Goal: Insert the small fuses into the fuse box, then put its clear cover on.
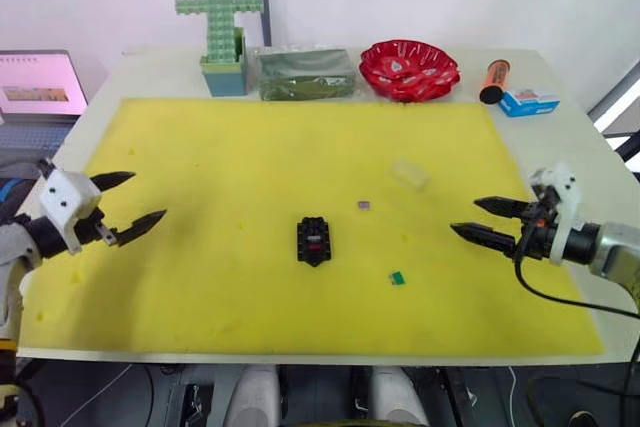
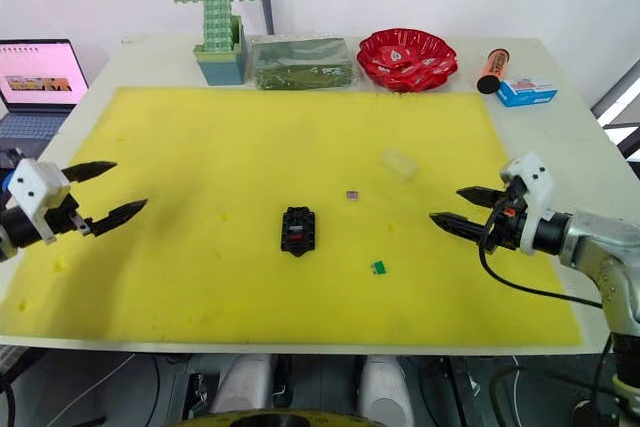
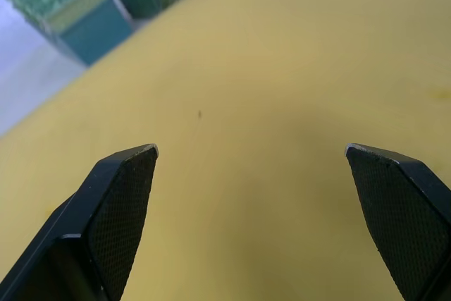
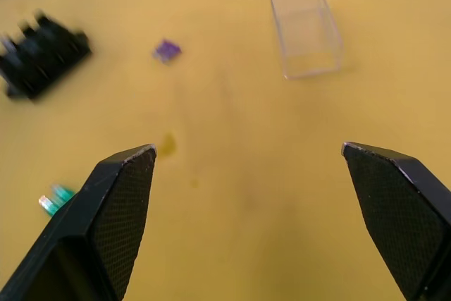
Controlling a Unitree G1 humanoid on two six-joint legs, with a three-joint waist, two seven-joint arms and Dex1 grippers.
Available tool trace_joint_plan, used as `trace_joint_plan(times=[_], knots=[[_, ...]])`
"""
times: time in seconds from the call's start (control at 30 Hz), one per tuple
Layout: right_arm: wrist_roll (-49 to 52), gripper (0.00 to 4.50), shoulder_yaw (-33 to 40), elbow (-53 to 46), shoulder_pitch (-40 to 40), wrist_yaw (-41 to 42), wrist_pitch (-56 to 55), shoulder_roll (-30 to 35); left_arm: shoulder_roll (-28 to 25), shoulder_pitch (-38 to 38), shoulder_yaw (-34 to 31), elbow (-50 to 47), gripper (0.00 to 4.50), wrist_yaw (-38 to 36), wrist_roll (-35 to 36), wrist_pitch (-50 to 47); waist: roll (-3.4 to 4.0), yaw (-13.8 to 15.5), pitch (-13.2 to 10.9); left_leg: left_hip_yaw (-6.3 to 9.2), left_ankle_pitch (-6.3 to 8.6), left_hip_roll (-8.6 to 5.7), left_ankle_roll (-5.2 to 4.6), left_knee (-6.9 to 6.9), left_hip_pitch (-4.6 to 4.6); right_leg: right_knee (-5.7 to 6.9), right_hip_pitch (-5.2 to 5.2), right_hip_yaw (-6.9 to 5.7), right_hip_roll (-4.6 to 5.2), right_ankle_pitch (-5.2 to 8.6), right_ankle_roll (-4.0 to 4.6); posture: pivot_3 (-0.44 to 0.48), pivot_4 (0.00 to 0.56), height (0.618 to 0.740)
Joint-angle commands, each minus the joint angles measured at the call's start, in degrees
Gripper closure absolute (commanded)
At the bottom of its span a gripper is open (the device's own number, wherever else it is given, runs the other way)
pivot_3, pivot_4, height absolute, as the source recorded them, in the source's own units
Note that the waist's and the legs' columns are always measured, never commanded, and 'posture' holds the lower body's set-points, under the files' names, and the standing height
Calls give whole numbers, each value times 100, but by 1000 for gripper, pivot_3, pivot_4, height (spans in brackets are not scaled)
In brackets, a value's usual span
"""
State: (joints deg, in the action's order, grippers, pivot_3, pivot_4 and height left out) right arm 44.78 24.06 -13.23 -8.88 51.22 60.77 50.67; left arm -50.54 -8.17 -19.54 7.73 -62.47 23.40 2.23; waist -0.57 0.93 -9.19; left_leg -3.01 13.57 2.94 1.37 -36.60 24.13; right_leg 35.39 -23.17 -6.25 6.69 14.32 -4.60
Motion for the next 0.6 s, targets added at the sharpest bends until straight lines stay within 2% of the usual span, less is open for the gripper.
trace_joint_plan(times=[0.03, 0.17, 0.3, 0.5, 0.6], knots=[[1489, 18, 736, -279, -114, -575, 1936, -198, -54, -114, 309, -912, 0, -459, 473, -378, -1, 10, 0, 1, 0, 0, 0, 2, 0, -2, 2, 0, 2, 0, 0, 0, 150, 740], [2707, 18, 1175, -382, 41, -1266, 3076, -495, 41, -9, 637, -1947, 0, -662, 889, -799, -3, -8, 2, 2, 0, -4, -2, 5, 4, -2, 0, 0, 0, -3, -3, 0, 150, 740], [3795, 18, 1059, -451, 499, -2039, 3173, -496, 198, 324, 1120, -3107, 0, -770, 1116, -986, -2, -18, 2, -1, 0, -4, -3, 4, -1, 2, 2, 2, -3, -3, -4, 0, 150, 740], [6044, 18, 86, -540, 1435, -4020, 1738, -343, 558, 300, 1756, -3551, 0, -746, 763, -688, -1, 7, 3, 11, 0, -4, -4, -6, -3, 2, 14, 3, -15, -2, -3, 0, 150, 740], [6724, 18, -377, -685, 1750, -4731, 986, -263, 696, 317, 1926, -3712, 0, -629, 763, -739, -2, -1, 3, 15, 0, -4, -4, -11, -3, -3, 19, 3, -17, 0, -3, 0, 150, 740]])
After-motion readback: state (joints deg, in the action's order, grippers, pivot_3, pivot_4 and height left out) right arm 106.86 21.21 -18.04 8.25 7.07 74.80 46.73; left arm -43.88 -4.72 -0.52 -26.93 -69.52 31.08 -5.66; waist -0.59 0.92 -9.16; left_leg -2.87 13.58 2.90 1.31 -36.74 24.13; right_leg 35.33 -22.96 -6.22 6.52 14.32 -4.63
